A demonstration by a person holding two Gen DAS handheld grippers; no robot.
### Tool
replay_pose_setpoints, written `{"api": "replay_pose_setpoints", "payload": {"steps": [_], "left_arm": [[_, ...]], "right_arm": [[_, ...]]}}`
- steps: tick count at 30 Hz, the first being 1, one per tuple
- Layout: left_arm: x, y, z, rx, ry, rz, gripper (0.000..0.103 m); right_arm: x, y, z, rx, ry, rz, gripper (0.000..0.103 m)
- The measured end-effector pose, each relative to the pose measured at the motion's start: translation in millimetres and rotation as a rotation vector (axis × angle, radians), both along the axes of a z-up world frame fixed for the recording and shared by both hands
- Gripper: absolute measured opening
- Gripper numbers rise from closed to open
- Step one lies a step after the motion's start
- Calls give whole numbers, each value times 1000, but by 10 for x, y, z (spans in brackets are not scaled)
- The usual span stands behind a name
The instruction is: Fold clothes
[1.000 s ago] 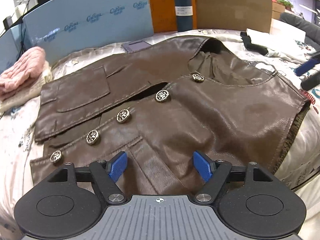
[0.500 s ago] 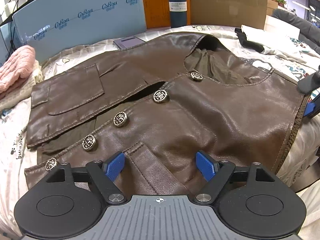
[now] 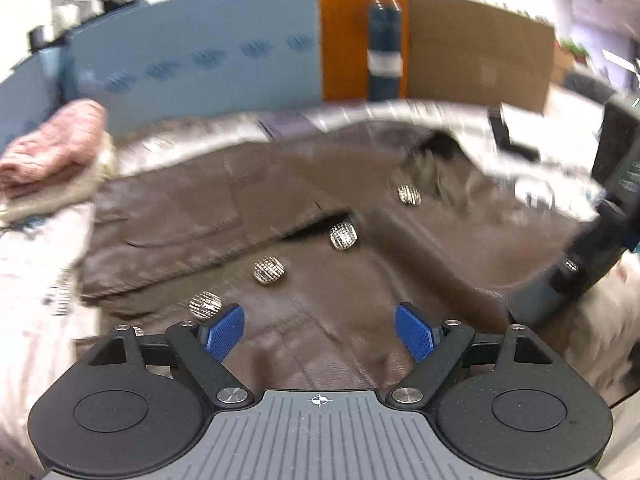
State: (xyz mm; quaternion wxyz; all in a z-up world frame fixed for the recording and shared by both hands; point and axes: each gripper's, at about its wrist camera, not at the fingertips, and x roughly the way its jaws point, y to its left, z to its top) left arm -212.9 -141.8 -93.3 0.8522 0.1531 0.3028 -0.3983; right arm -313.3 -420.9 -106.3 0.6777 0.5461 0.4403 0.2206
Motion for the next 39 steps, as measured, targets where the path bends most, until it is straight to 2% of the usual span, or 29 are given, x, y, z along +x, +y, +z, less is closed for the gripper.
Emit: {"api": "replay_pose_setpoints", "payload": {"steps": [6,10,15,23,26,28,31,33,36,39], "left_arm": [[-295,217,362,-92,-3,-18,85],[-428,195,383,-64,-34,-46,85],[-580,132,149,46,-144,-34,86],[-817,-27,-296,109,-361,62,87],[-907,-91,-331,67,-386,68,87],[-950,-122,-337,48,-398,63,91],[-941,-184,-392,57,-424,84,93],[-975,-234,-463,96,-481,108,94],[-1098,-379,-700,293,-672,102,95],[-997,-337,-680,354,-697,159,95]], "right_arm": [[262,-118,127,118,51,-67,11],[457,-155,171,166,94,-126,11],[544,-204,137,254,210,-240,11],[565,-143,107,368,324,-372,11],[539,-136,113,392,353,-406,11],[527,-127,109,407,379,-431,11],[547,-84,124,423,399,-452,11],[549,-64,130,442,402,-459,11],[529,-61,124,455,406,-458,11],[472,-113,102,432,409,-440,11]]}}
